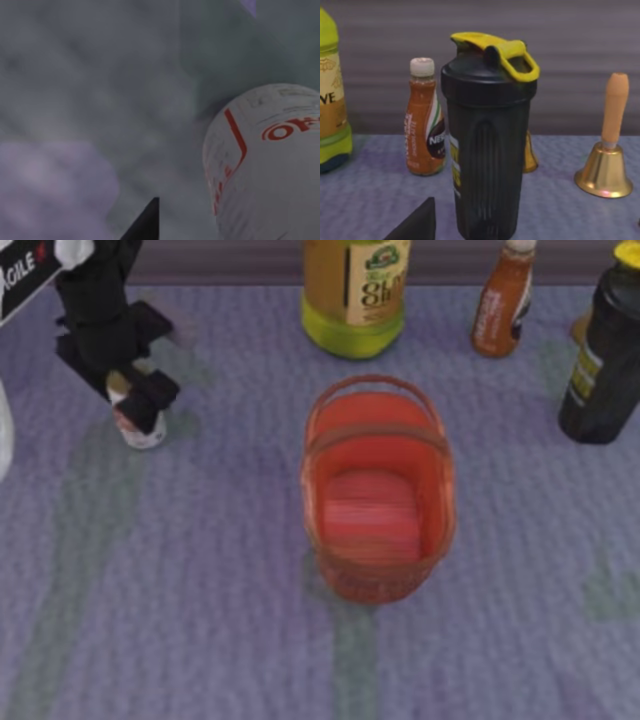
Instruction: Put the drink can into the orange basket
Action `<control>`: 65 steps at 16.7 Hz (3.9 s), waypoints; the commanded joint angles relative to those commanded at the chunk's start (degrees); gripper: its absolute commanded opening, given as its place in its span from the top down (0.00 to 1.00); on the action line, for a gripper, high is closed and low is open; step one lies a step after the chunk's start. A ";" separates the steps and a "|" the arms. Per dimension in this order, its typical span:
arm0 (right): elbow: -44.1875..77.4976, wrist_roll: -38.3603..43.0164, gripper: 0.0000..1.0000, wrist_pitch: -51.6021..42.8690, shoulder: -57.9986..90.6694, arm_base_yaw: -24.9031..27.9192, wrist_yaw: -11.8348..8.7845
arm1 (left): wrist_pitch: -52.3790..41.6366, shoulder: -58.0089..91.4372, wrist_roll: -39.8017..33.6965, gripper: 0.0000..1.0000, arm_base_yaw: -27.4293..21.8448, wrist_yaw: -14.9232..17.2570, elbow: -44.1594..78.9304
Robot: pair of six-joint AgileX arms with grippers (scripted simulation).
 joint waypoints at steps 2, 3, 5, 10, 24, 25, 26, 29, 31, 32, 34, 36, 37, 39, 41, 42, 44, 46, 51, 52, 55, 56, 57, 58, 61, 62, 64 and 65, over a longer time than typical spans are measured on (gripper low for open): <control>0.00 0.00 0.00 0.00 0.00 0.00 0.00 | 0.00 0.00 0.00 0.60 0.00 0.00 0.00; 0.00 0.00 0.00 0.00 0.00 0.00 0.00 | 0.00 0.00 0.00 0.68 0.00 0.00 0.00; 0.00 0.00 0.00 0.00 0.00 0.00 0.00 | 0.00 0.00 0.00 0.83 0.00 0.00 0.00; 0.00 0.00 0.00 0.00 0.00 0.00 0.00 | 0.00 0.00 0.00 1.00 0.00 0.00 0.00; 0.00 0.00 0.00 0.00 0.00 0.00 0.00 | 16.00 -2.54 -5.11 1.00 -1.61 11.00 -8.02; 0.00 0.00 0.00 0.00 0.00 0.00 0.00 | 20.25 -3.40 -6.52 1.00 -1.99 13.84 -10.10; 0.00 0.00 0.00 0.00 0.00 0.00 0.00 | 24.88 -4.44 -8.04 1.00 -2.39 16.88 -12.34; 0.00 0.00 0.00 0.00 0.00 0.00 0.00 | 41.05 -8.41 -12.98 1.00 -3.76 27.01 -19.66; 0.00 0.00 0.00 0.00 0.00 0.00 0.00 | 53.40 -11.64 -16.44 1.00 -4.75 34.28 -24.94; 0.00 0.00 0.00 0.00 0.00 0.00 0.00 | 59.89 -13.32 -18.20 1.00 -5.25 37.97 -27.66; 0.00 0.00 0.00 0.00 0.00 0.00 0.00 | 72.92 -16.69 -21.75 1.00 -6.25 45.32 -33.26; 0.00 0.00 0.00 0.00 0.00 0.00 0.00 | 85.10 -19.89 -25.28 1.00 -7.20 52.36 -38.94; 0.00 0.00 0.00 0.00 0.00 0.00 0.00 | 90.64 -21.37 -27.00 1.00 -7.66 55.69 -41.73; 0.00 0.00 0.00 0.00 0.00 0.00 0.00 | 100.21 -24.13 -30.25 1.00 -8.48 61.77 -47.02; 0.00 0.00 0.00 0.00 0.00 0.00 0.00 | 107.46 -26.54 -33.02 1.00 -9.14 66.74 -51.57; 0.00 0.00 0.00 0.00 0.00 0.00 0.00 | 110.18 -27.51 -34.14 1.00 -9.40 68.71 -53.40; 0.00 0.00 0.00 0.00 0.00 0.00 0.00 | 113.79 -28.85 -35.67 1.00 -9.76 71.45 -55.92; 0.00 0.00 0.00 0.00 0.00 0.00 0.00 | 114.96 -29.30 -36.19 1.00 -9.89 72.39 -56.76; 0.00 0.00 0.00 0.00 0.00 0.00 0.00 | 115.06 -28.87 -36.06 1.00 -9.59 72.35 -56.61; 0.00 0.00 0.00 0.00 0.00 0.00 0.00 | 115.83 -28.15 -36.07 1.00 -9.60 72.47 -56.78; 0.00 0.00 0.00 0.00 0.00 0.00 0.00 | 121.58 -23.87 -36.14 1.00 -9.19 72.54 -58.13; 0.00 0.00 0.00 0.00 0.00 0.00 0.00 | 124.35 -22.12 -36.16 1.00 -9.00 72.53 -58.73; 0.00 0.00 0.00 0.00 0.00 0.00 0.00 | 127.18 -20.35 -36.19 1.00 -8.84 72.54 -59.35; 0.00 0.00 0.00 0.00 0.00 0.00 0.00 | 129.68 -18.66 -36.25 1.00 -8.69 72.55 -59.98; 0.00 0.00 0.00 0.00 0.00 0.00 0.00 | 133.61 -15.52 -36.43 1.00 -8.42 72.51 -61.37; 0.00 0.00 0.00 0.00 0.00 0.00 0.00 | 133.73 -15.41 -36.44 1.00 -8.41 72.50 -61.43; 0.00 0.00 0.00 0.00 0.00 0.00 0.00 | 133.73 -15.41 -36.44 1.00 -8.41 72.50 -61.43; 0.00 0.00 0.00 0.00 0.00 0.00 0.00 | 133.73 -15.41 -36.44 1.00 -8.41 72.50 -61.43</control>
